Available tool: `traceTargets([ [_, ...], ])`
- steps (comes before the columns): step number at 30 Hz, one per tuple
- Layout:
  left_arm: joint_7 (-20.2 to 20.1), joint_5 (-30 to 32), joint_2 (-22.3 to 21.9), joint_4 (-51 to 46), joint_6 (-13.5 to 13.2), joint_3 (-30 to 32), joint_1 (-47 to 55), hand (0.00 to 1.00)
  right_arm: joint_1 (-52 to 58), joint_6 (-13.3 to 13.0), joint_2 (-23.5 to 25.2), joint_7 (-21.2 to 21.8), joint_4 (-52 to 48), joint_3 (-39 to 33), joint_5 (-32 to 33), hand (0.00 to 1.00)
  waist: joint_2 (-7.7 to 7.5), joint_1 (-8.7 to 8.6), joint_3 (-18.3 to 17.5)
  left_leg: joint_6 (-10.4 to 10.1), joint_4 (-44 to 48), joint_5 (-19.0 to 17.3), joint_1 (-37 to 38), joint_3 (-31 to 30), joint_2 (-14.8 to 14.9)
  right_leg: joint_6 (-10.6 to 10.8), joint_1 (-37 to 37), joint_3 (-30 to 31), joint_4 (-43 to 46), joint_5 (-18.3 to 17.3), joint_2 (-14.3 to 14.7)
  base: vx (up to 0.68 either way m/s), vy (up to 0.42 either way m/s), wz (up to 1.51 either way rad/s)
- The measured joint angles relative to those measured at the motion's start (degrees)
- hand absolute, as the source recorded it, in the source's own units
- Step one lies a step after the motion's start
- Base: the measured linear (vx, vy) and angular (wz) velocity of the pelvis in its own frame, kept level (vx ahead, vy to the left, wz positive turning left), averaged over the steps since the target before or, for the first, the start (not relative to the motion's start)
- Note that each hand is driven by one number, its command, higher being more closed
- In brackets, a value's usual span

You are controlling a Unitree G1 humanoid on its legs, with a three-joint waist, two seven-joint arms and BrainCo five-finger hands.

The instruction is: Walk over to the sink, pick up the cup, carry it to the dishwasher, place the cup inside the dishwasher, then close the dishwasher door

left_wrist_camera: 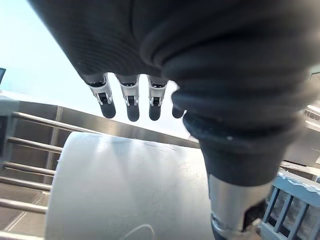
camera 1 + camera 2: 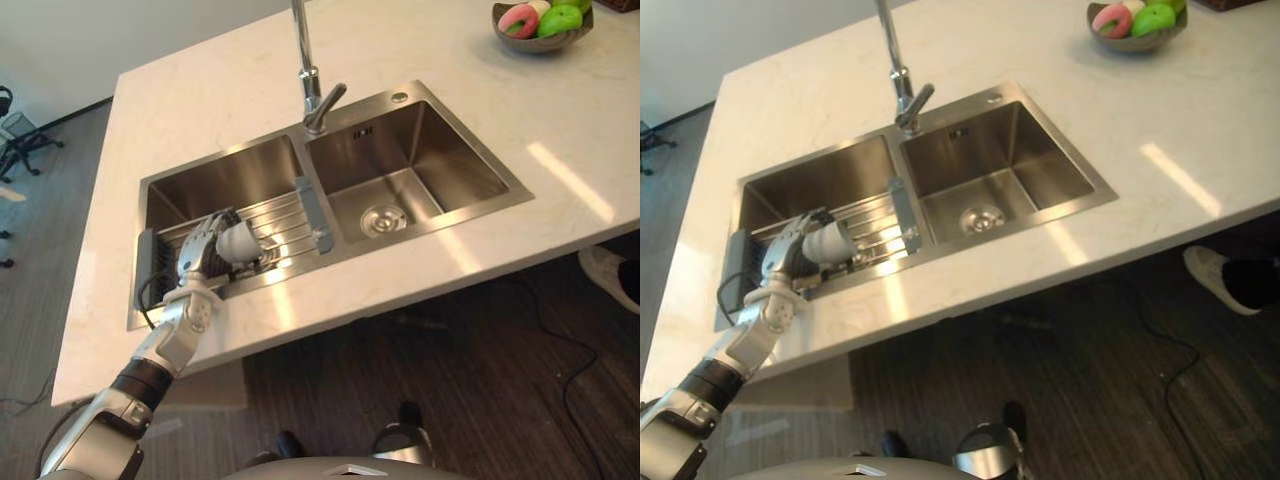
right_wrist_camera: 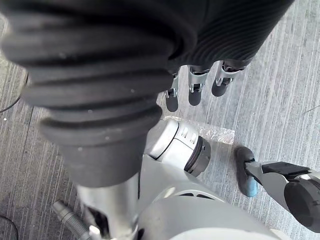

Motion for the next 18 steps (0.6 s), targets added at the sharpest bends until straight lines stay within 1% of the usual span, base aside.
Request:
traceTargets([
  [1, -0.1, 0.2, 0.0, -0.4, 0.1, -0.1, 0.0, 0.0, 0.0, -0.2, 0.0, 0.0, 0.0, -0.1, 0.0, 0.0, 0.08, 0.01, 0.2, 0.1, 0.0, 0.5, -0.2, 0.0, 0.0, 0.3, -0.1, 0.0, 0.0, -0.2, 0.0, -0.11, -0.035, 0.02],
  [5, -3.8, 2.1, 0.0, -1.0, 2.5, -0.2, -0.1, 0.0, 0.0, -0.2, -0.2, -0.1, 0.2, -0.6, 0.0, 0.0, 0.25, -0.09, 0.4, 0.2, 0.0, 1.2, -0.8, 0.0, 0.0, 0.0, -1.0, 0.2, 0.0, 0.1, 0.0, -0.09, -0.021, -0.04],
  [6, -4.3, 2.2, 0.0, -1.0, 2.6, -0.2, -0.3, 0.0, 0.1, -0.2, -0.2, -0.1, 0.3, -0.6, 0.0, 0.0, 0.23, -0.09, 0.5, 0.2, 0.0, 1.2, -0.8, 0.0, 0.0, 0.0, -1.0, 0.2, 0.0, 0.1, -0.1, -0.06, 0.004, -0.02],
  [8, -6.2, 4.5, 0.1, -1.0, 2.7, -0.2, -1.1, 0.0, 0.1, -0.3, -0.2, -0.1, 0.3, -0.8, 0.0, 0.0, 0.35, -0.1, 0.5, 0.4, -0.1, 1.0, -0.8, 0.0, -0.1, 0.0, -1.2, 0.2, 0.0, 0.1, -0.2, -0.07, 0.013, -0.03],
  [9, -6.2, 5.0, 0.1, -1.0, 2.8, -0.3, -1.2, 0.0, 0.1, -0.3, -0.3, -0.1, 0.3, -0.8, 0.0, 0.0, 0.44, -0.1, 0.5, 0.5, -0.2, 0.9, -0.8, 0.0, -0.1, 0.0, -1.3, 0.2, 0.0, 0.1, -0.2, -0.06, 0.014, -0.06],
  [11, -6.1, 6.7, 0.0, -1.0, 2.9, -0.8, -1.9, 0.0, 0.1, -0.3, -0.8, -0.1, 0.1, -0.8, 0.0, 0.0, 1.36, -0.23, 0.9, 1.1, -0.3, -1.7, -0.9, -0.1, 0.2, 0.4, -1.7, 0.2, 0.0, 0.9, 0.2, -0.03, 0.025, -0.08],
  [15, -6.0, 6.7, 0.0, -1.0, 4.1, -2.5, -2.0, 0.0, 0.1, -0.3, -1.0, -0.1, -0.2, -0.8, 0.0, 0.0, 1.91, -0.9, 0.9, 0.6, -0.1, -2.7, -0.8, -0.2, 0.1, 0.5, -1.7, 0.2, 0.0, 1.6, -0.1, 0.01, 0.013, -0.06],
  [18, -6.4, 6.7, 0.0, -1.0, 5.1, -4.3, -2.1, 0.0, 0.0, -0.2, -2.2, -0.3, -0.2, -0.4, 0.0, 0.0, 3.38, -1.53, 1.3, -0.1, -0.3, -2.8, -0.6, -0.4, 0.5, 0.4, -1.8, 0.2, 0.0, 1.9, 0.4, 0.06, -0.022, -0.05],
])
